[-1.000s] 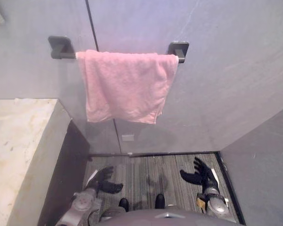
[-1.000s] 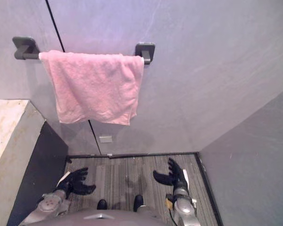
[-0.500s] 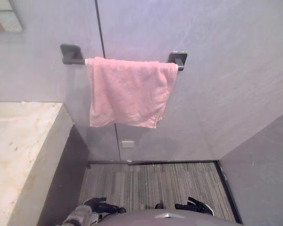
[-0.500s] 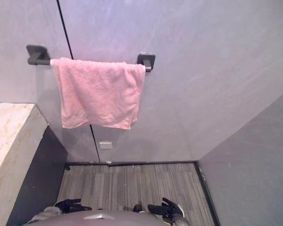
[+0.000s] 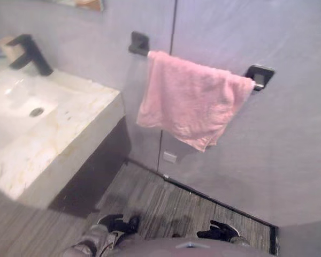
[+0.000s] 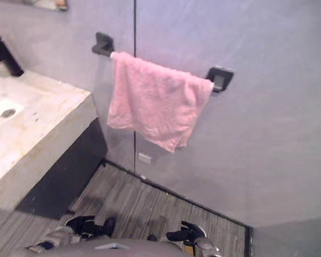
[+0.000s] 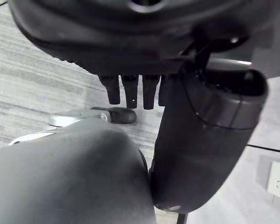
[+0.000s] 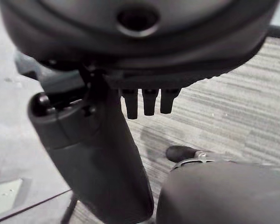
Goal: Organize the bathroom.
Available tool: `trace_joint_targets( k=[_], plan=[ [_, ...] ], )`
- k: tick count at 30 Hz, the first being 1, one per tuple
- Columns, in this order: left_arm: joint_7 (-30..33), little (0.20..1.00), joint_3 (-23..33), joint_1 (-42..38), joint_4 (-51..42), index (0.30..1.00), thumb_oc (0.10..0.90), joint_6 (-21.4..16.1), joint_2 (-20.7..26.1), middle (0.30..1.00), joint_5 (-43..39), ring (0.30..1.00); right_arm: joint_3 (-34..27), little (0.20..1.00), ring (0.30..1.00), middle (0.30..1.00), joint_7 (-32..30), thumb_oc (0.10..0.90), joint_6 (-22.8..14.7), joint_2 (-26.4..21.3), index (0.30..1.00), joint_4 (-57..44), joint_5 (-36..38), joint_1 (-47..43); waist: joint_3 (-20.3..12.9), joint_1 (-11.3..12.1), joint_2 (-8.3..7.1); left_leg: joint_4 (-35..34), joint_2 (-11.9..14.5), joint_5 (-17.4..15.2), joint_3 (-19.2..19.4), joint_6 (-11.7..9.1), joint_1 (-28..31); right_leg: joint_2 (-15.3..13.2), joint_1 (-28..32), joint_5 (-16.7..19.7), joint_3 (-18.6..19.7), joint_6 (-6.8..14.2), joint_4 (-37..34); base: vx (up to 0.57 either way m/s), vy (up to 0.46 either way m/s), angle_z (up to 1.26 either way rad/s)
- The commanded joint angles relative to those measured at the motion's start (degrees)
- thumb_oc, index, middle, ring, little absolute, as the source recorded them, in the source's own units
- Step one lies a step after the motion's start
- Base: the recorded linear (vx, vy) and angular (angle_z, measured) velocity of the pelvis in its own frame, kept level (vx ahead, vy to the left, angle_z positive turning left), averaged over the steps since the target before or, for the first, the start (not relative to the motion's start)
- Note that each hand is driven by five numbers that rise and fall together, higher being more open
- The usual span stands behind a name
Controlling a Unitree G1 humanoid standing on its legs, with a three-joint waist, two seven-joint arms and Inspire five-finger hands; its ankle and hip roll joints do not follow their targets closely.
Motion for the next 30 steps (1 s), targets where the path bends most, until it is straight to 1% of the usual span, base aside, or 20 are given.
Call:
trace_joint_targets(
  k=[1,2,5,6,8,9,10,11,12,14,15,17,21,23,24,25,26,27,29,30],
  plan=[
    [1.03,0.900,-1.36,-0.57,0.73,0.900,0.800,2.36,-0.35,0.900,5.39,0.900,-1.76,0.900,0.900,0.900,-0.60,0.800,0.33,-0.94,0.900,0.67,4.39,-2.37,1.98,0.02,0.87,-1.46,0.02,7.83,10.40,-3.45,1.57,-0.11,-1.52,2.84,5.90,3.67,-0.38,-0.26,0.032,1.35],
    [1.10,0.900,-1.87,-1.62,0.68,0.900,0.800,2.56,-0.75,0.900,6.21,0.900,-2.10,0.900,0.900,0.900,-1.43,0.800,1.05,-1.14,0.900,0.53,4.83,-2.48,2.46,-0.25,0.05,2.12,-0.31,5.76,13.49,-2.82,1.11,-1.64,-1.93,3.10,2.31,3.51,-0.23,-0.22,0.086,1.55],
    [3.57,0.900,-2.22,-2.09,0.89,0.900,0.800,1.95,-0.88,0.900,7.80,0.900,-1.81,0.900,0.900,0.900,-1.34,0.800,2.00,-1.86,0.900,1.14,3.77,-2.80,2.51,-0.57,-0.65,4.99,-2.21,2.31,14.73,-1.35,2.30,-3.32,-3.31,3.87,-0.26,3.84,-0.12,-0.17,0.110,1.28],
    [3.58,0.900,-2.10,-2.30,0.91,0.900,0.800,2.01,-0.82,0.900,8.50,0.900,-1.87,0.900,0.900,0.900,-1.20,0.800,2.31,-2.13,0.900,1.31,4.10,-2.77,2.45,-0.92,-0.73,6.20,-2.23,1.31,16.29,-1.29,2.60,-3.65,-3.44,3.91,-1.20,3.89,-0.22,-0.12,0.110,1.10],
    [3.36,0.900,-1.66,-2.72,1.12,0.900,0.800,2.69,-1.04,0.900,9.92,0.900,-2.95,0.900,0.900,0.900,-1.66,0.800,3.07,-2.37,0.900,2.00,5.66,-1.97,1.60,-1.96,-0.53,6.31,-1.14,-1.68,22.84,-1.91,6.22,-4.36,-2.74,2.98,-5.88,4.70,-0.39,-0.04,0.143,1.88],
    [3.00,0.900,-1.72,-2.76,1.09,0.900,0.800,3.10,-1.26,0.900,10.13,0.900,-3.30,0.900,0.900,0.900,-1.80,0.800,3.02,-2.17,0.900,2.27,5.92,-1.68,1.40,-2.30,-0.51,5.49,-0.97,-1.06,25.55,-1.59,7.18,-4.73,-2.84,3.55,-8.00,4.48,-0.39,-0.02,0.133,2.37],
    [2.79,0.900,-1.75,-2.76,1.08,0.900,0.800,3.33,-1.31,0.900,9.95,0.900,-3.37,0.900,0.900,0.900,-1.96,0.800,2.94,-2.10,0.900,2.34,6.00,-1.60,1.34,-2.42,-0.45,5.18,-0.95,-1.05,25.97,-1.61,7.57,-4.77,-2.72,3.53,-8.44,4.52,-0.39,0.00,0.195,1.97],
    [2.62,0.900,-2.16,-2.29,1.35,0.900,0.800,3.40,-1.75,0.900,9.73,0.900,-3.49,0.900,0.900,0.900,-2.22,0.800,2.74,-1.75,0.900,2.47,6.40,-0.93,0.79,-2.66,0.59,1.89,-1.05,-1.13,26.33,-2.21,9.57,-4.22,-2.21,2.56,-9.16,5.22,0.07,0.08,0.234,1.78],
    [3.17,0.900,-2.63,-1.52,1.60,0.900,0.800,3.20,-2.19,0.900,10.10,0.900,-3.68,0.900,0.900,0.900,-2.14,0.800,2.90,-1.46,0.900,2.51,4.85,-0.39,0.62,-2.76,1.12,-0.48,-1.44,-0.44,26.01,-2.13,10.66,-4.23,-2.25,2.53,-9.81,5.46,0.35,0.09,0.265,1.61],
    [3.73,0.900,-3.02,-0.87,1.73,0.900,0.800,2.88,-2.26,0.900,10.21,0.900,-3.47,0.900,0.900,0.900,-1.88,0.800,3.10,-1.21,0.900,2.78,2.42,-0.14,0.59,-2.26,1.18,-1.88,-2.41,0.70,25.27,-1.28,10.39,-4.77,-3.17,3.10,-10.59,5.31,1.15,-0.03,0.197,2.08],
    [4.06,0.900,-3.01,-0.28,1.94,0.900,0.800,2.07,-2.27,0.900,10.34,0.900,-3.15,0.900,0.900,0.900,-1.26,0.800,2.97,-1.15,0.900,3.26,2.02,-0.04,0.40,-1.31,1.22,-3.06,-3.35,0.80,23.18,-0.86,10.32,-5.09,-3.48,3.09,-10.72,5.75,1.81,-0.03,0.174,1.69],
    [4.60,0.900,-3.11,0.07,2.00,0.900,0.800,2.23,-2.26,0.900,8.90,0.900,-2.87,0.900,0.900,0.900,-1.22,0.800,2.55,-0.94,0.900,3.25,1.57,-0.01,0.29,-0.64,1.15,-3.72,-3.77,0.75,21.81,-0.54,10.27,-5.53,-3.83,3.11,-10.89,6.18,2.53,0.03,0.170,0.92],
    [5.71,0.900,-3.02,0.58,2.58,0.900,0.800,1.61,-1.73,0.900,7.58,0.900,-2.49,0.900,0.900,0.900,-0.32,0.800,2.61,-0.80,0.900,2.65,-0.35,-1.03,0.76,0.36,0.91,-3.73,-4.94,0.18,19.82,1.37,9.83,-8.76,-7.19,3.55,-9.54,7.74,9.54,0.03,0.230,0.35],
    [5.77,0.900,-2.61,0.30,2.63,0.900,0.800,1.35,-1.69,0.900,6.27,0.900,-2.06,0.900,0.900,0.900,-0.07,0.800,2.89,-0.74,0.900,2.24,-1.20,-1.23,1.11,0.57,0.88,-3.73,-5.09,0.31,19.53,1.81,9.81,-9.88,-7.77,3.89,-8.39,7.68,11.96,0.05,0.196,0.19],
    [5.82,0.900,-2.56,0.08,2.39,0.900,0.800,1.18,-1.70,0.900,6.47,0.900,-1.53,0.900,0.900,0.900,0.20,0.800,3.06,-0.77,0.900,1.86,-1.31,-1.25,1.39,0.59,1.00,-3.73,-5.16,0.49,19.13,2.24,9.71,-11.12,-8.67,4.84,-6.88,7.65,15.17,0.05,0.177,0.19],
    [5.88,0.900,-2.99,-0.13,2.06,0.900,0.800,1.03,-1.72,0.900,7.33,0.900,-1.16,0.900,0.900,0.900,0.49,0.800,3.32,-0.85,0.900,1.61,-1.38,-1.29,1.77,0.30,1.22,-3.53,-5.19,0.64,18.17,2.73,9.62,-11.31,-10.03,5.57,-4.32,7.53,18.69,0.08,0.166,0.28],
    [5.64,0.900,-3.52,-0.37,1.86,0.900,0.800,0.85,-1.77,0.900,8.11,0.900,-0.94,0.900,0.900,0.900,0.70,0.800,3.43,-0.92,0.900,1.59,-0.85,-1.32,2.06,-0.22,1.35,-3.35,-5.32,0.62,16.88,3.14,9.54,-10.49,-11.36,5.96,-1.71,7.47,21.04,0.12,0.134,0.49],
    [5.42,0.900,-4.22,-0.70,1.59,0.900,0.800,0.97,-1.91,0.900,8.06,0.900,-0.70,0.900,0.900,0.900,0.86,0.800,3.38,-1.02,0.900,1.64,0.04,-1.39,2.38,-1.12,1.48,-3.23,-5.65,0.56,14.91,3.61,9.53,-8.49,-12.77,5.89,1.84,7.37,23.06,0.13,0.086,0.60],
    [5.27,0.900,-5.09,-1.13,1.13,0.900,0.800,1.30,-2.06,0.900,7.60,0.900,-0.21,0.900,0.900,0.900,0.81,0.800,3.08,-0.85,0.900,1.52,0.36,-1.39,2.57,-2.55,1.50,-3.25,-6.45,0.43,11.98,4.09,9.51,-5.14,-14.28,5.56,6.26,7.27,24.04,0.19,0.083,0.90],
    [4.81,0.900,-5.75,-1.70,0.82,0.900,0.800,1.45,-2.30,0.900,8.23,0.900,0.32,0.900,0.900,0.900,0.45,0.800,3.00,-0.42,0.900,1.31,0.64,-1.56,2.32,-3.35,1.24,-3.33,-7.20,0.37,10.07,4.41,9.34,-3.33,-15.16,5.47,8.37,7.20,22.07,0.22,0.067,0.84]
  ],
)
